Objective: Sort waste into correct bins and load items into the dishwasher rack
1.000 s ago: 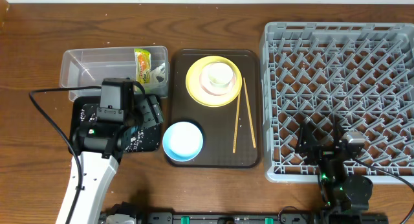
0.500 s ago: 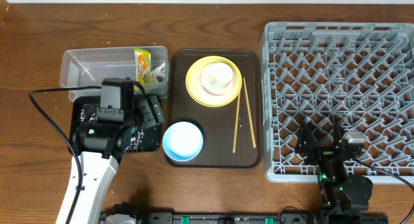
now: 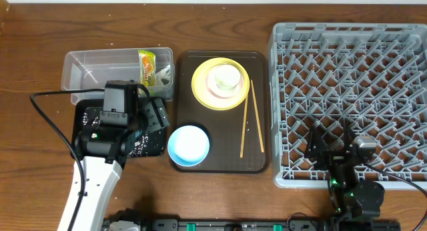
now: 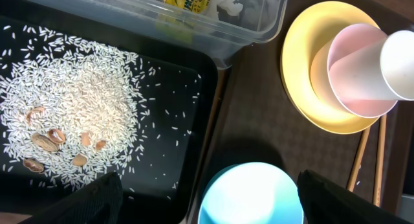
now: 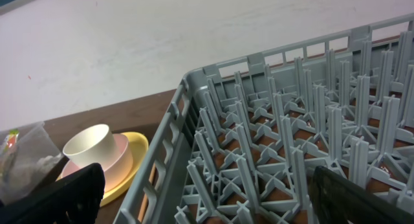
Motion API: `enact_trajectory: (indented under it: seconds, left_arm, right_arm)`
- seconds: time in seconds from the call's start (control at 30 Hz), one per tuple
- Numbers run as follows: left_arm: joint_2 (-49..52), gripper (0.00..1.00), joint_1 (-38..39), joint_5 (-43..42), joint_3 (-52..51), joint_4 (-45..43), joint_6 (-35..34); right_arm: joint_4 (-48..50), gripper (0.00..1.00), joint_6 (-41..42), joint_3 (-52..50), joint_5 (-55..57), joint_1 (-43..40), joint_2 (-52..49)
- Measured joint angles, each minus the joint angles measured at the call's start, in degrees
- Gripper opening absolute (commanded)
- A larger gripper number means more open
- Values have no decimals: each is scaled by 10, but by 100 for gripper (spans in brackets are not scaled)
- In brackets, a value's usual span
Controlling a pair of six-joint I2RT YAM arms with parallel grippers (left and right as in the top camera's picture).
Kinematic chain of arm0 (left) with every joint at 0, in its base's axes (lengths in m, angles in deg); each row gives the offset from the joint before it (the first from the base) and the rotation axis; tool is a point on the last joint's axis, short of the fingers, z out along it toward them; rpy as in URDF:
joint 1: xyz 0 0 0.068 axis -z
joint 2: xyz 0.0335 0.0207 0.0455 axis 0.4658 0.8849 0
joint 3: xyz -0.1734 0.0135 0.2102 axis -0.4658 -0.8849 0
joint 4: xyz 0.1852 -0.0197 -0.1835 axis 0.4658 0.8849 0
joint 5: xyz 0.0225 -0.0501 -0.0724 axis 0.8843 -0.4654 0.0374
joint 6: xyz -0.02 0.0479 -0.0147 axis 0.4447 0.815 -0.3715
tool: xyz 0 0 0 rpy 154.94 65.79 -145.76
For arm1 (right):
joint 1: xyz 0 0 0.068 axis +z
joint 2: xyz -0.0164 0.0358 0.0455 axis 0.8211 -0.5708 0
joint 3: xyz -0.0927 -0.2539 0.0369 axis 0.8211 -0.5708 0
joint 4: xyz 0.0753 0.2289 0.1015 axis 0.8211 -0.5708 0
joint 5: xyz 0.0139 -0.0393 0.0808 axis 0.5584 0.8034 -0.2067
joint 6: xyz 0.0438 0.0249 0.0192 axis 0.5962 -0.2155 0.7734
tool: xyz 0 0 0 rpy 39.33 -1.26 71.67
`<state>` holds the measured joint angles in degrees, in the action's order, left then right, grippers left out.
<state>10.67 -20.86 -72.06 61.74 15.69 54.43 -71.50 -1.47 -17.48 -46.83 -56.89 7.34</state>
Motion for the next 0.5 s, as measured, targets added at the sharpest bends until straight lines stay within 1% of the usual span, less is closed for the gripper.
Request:
enact_trajectory:
  seconds: [0.17, 0.33, 0.43, 0.5]
  left_arm:
    - [0, 89, 0, 0, 0, 0, 0]
    - [0, 89, 0, 0, 0, 0, 0]
    - [0, 89, 0, 0, 0, 0, 0]
    - [0, 89, 0, 0, 0, 0, 0]
  right_arm:
    - [0, 99, 10, 0, -1, 0, 0]
    - [0, 99, 58, 0, -9, 0, 0]
    - [-16, 99, 66, 4, -20, 0, -1]
    - [-45, 99, 66, 19, -24, 0, -12]
